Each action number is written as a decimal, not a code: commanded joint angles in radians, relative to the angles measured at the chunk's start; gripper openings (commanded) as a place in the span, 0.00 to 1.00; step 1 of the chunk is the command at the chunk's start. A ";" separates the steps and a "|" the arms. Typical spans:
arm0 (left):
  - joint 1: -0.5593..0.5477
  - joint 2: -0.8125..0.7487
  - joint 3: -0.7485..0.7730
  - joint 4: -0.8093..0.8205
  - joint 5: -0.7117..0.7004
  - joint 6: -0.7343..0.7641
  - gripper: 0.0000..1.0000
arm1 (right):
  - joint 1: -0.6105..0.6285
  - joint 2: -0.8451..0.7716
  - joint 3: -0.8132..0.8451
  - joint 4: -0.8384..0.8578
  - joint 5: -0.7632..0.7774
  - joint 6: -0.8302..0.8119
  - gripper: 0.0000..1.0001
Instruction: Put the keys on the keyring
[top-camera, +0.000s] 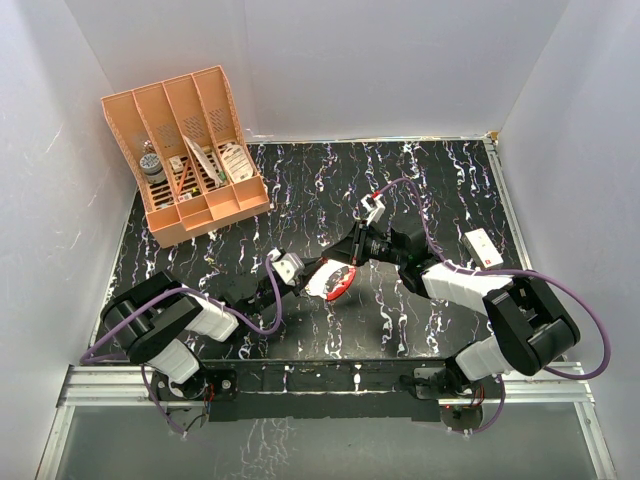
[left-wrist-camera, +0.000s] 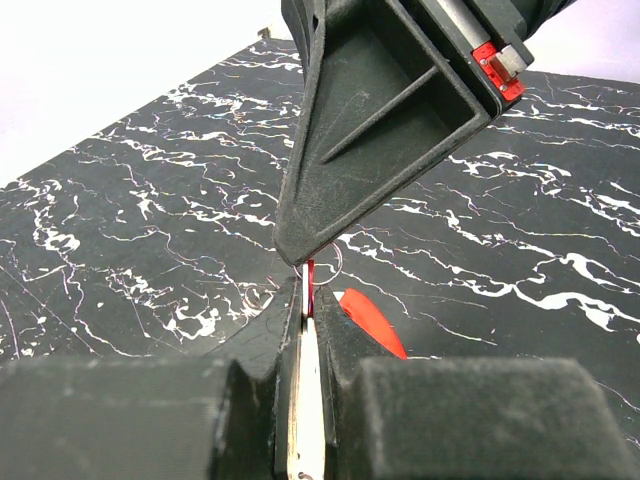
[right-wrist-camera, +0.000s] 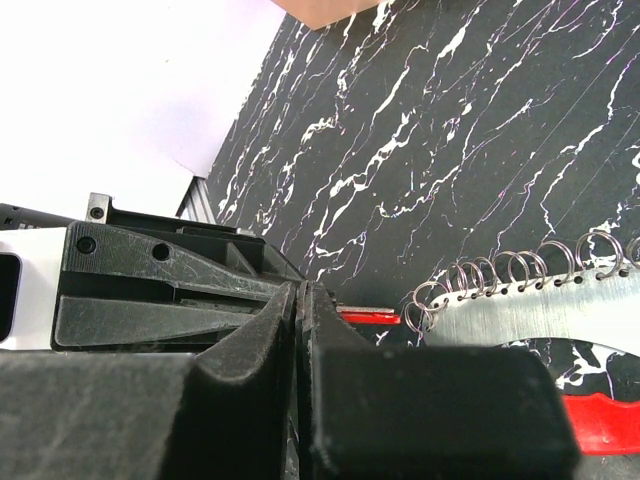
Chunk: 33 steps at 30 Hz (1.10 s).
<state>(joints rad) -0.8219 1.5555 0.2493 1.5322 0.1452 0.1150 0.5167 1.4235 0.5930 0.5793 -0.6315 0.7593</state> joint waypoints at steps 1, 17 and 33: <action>0.001 -0.047 0.036 0.039 -0.011 -0.014 0.04 | 0.002 -0.013 0.004 0.099 0.001 0.019 0.00; 0.002 -0.007 0.090 0.041 0.036 -0.081 0.32 | 0.002 0.007 -0.048 0.333 0.028 0.072 0.00; 0.000 0.000 0.060 0.046 0.045 -0.124 0.31 | 0.003 -0.187 -0.102 0.148 0.212 -0.148 0.00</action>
<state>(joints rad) -0.8211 1.5509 0.3161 1.5188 0.1574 0.0223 0.5171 1.3117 0.4946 0.7620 -0.5049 0.7151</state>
